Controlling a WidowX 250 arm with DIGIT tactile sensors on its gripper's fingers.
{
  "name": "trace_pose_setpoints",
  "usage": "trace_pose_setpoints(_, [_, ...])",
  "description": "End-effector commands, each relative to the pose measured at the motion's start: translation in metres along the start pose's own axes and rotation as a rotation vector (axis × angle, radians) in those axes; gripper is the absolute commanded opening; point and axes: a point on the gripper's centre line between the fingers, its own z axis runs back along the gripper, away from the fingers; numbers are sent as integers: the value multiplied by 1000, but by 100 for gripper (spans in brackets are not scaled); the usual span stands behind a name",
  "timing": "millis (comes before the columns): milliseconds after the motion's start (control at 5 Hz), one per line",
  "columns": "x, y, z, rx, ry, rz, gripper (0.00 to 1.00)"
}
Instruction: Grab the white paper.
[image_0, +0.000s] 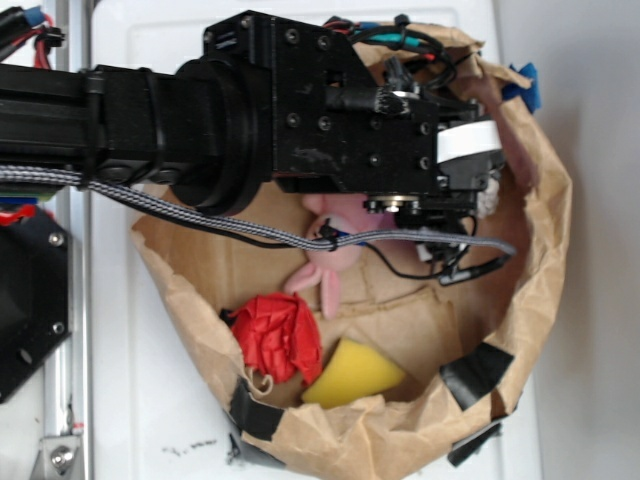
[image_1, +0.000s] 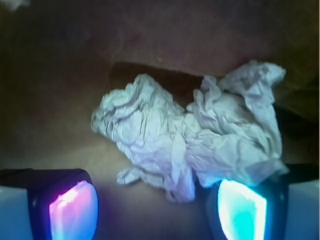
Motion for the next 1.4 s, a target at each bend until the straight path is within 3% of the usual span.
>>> trace_pose_setpoints(0, [34,1,15,19,-118,54,100])
trace_pose_setpoints(400, [38,6,15,68,-181,163,100])
trace_pose_setpoints(600, [39,6,12,68,-165,197,0])
trace_pose_setpoints(1200, [36,6,8,83,-160,171,0])
